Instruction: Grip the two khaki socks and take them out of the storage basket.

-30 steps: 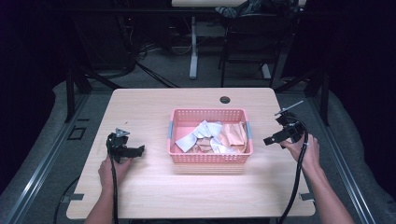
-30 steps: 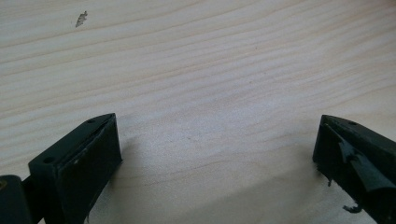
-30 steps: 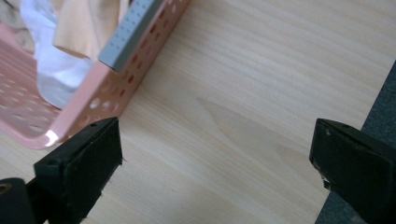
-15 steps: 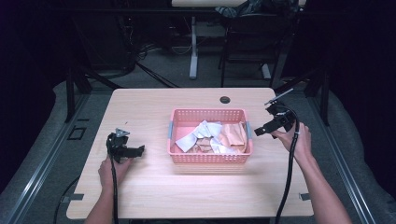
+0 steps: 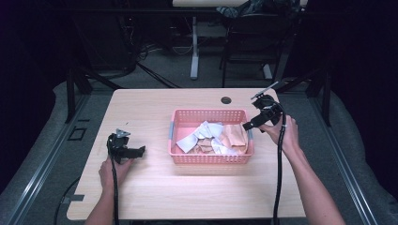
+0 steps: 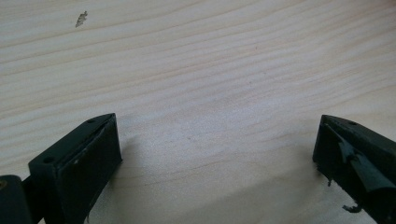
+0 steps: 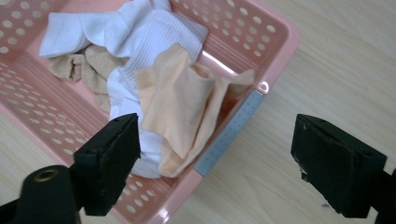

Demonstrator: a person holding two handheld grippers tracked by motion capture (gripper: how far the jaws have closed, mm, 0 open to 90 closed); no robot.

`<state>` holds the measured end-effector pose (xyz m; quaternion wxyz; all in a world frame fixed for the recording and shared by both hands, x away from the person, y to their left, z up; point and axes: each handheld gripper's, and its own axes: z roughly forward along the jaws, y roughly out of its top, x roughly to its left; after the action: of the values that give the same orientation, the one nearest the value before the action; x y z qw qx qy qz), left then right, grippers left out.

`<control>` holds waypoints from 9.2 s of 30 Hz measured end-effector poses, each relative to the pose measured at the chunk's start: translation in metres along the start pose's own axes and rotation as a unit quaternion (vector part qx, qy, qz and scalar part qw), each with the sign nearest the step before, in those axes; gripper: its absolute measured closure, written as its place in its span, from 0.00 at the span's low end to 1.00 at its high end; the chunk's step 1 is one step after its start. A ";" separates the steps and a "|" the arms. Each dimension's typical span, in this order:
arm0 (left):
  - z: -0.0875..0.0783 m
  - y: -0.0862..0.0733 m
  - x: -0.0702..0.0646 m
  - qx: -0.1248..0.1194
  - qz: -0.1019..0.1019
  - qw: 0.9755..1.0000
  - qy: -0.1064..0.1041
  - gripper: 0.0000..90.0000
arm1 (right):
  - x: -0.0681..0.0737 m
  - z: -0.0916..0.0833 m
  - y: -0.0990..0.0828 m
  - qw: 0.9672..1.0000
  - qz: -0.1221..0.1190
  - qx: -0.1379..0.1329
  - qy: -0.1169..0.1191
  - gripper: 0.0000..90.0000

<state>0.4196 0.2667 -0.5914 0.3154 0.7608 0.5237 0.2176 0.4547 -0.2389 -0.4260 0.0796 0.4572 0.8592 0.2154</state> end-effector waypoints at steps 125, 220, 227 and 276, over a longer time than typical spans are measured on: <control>0.001 0.000 0.000 -0.001 0.002 1.000 0.000 0.01 | 0.021 -0.070 0.050 0.995 -0.008 -0.097 0.025 0.96; 0.001 0.000 0.000 -0.003 -0.001 1.000 0.000 0.01 | -0.048 -0.026 -0.017 0.994 0.084 -0.062 -0.026 0.00; 0.001 0.000 0.000 -0.003 -0.001 1.000 0.000 0.01 | -0.019 -0.030 0.010 0.997 0.043 -0.063 -0.016 0.00; 0.001 0.000 0.000 -0.003 -0.001 1.000 0.000 0.01 | 0.023 0.087 0.016 0.996 -0.007 0.077 -0.037 0.46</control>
<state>0.4206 0.2665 -0.5917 0.3178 0.7596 0.5235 0.2190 0.4820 -0.1863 -0.4951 0.0777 0.4639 0.8727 0.1310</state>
